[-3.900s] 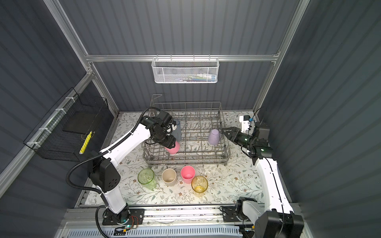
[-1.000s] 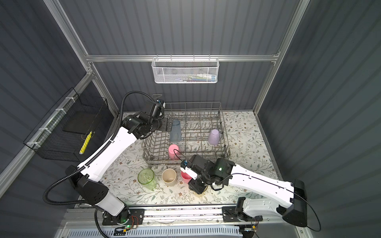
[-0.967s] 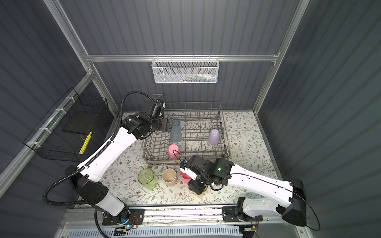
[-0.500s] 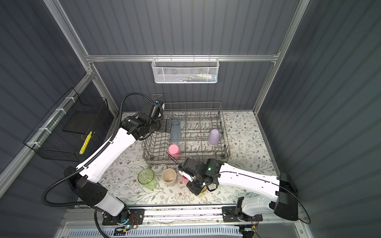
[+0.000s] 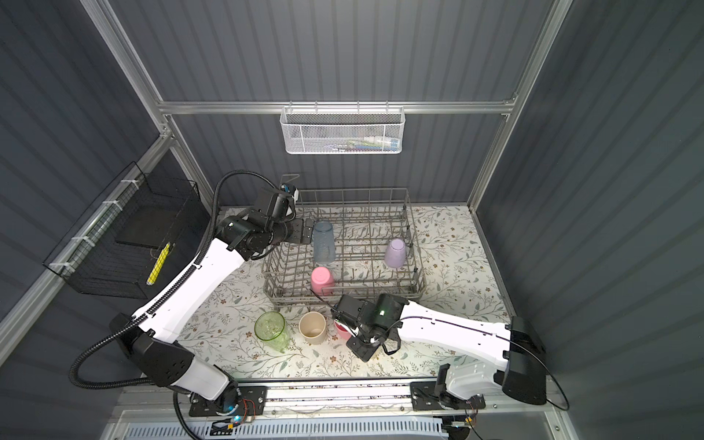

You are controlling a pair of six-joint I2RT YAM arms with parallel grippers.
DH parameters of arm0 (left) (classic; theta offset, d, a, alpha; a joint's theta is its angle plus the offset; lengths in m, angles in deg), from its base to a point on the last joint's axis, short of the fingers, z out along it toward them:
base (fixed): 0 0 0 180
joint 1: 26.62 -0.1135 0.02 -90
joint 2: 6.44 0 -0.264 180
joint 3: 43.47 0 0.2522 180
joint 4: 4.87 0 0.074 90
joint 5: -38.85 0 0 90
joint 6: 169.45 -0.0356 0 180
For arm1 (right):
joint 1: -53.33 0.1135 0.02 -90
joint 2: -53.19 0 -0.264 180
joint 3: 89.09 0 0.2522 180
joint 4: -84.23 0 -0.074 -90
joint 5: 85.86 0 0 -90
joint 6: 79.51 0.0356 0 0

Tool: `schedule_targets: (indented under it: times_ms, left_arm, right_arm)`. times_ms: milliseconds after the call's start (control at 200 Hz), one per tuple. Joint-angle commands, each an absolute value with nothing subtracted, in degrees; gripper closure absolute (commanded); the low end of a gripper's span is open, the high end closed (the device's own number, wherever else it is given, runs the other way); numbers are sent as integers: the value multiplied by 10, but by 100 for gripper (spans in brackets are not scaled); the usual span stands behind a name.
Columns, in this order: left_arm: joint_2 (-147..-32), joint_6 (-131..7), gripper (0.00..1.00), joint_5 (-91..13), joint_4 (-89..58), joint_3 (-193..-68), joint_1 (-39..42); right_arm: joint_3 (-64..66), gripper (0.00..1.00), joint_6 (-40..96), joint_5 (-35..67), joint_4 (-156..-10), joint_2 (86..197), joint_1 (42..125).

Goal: Load cups into a dish rack
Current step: Pick up the cup from the bottom-center of the table.

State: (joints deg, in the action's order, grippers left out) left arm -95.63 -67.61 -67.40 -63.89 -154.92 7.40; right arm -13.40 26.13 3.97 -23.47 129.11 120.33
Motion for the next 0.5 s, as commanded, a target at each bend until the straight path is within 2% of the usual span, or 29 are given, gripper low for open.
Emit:
schedule_targets:
  times_ms: [0,310,415,495]
  left_arm:
    - [-942,-677,0,-661,-637,-1542,69]
    - [-937,-678,0,-652,-630,-1538,68]
    - [-930,-677,0,-636,-611,-1526,68]
    - [-922,-671,0,-588,-579,-1507,65]
  right_arm:
    - [-88,100,263,25,-164,1289,1211]
    - [88,100,227,14,-49,1193,1214]
    - [129,100,202,9,-99,1134,1205]
    - [123,100,185,43,-183,1087,1177]
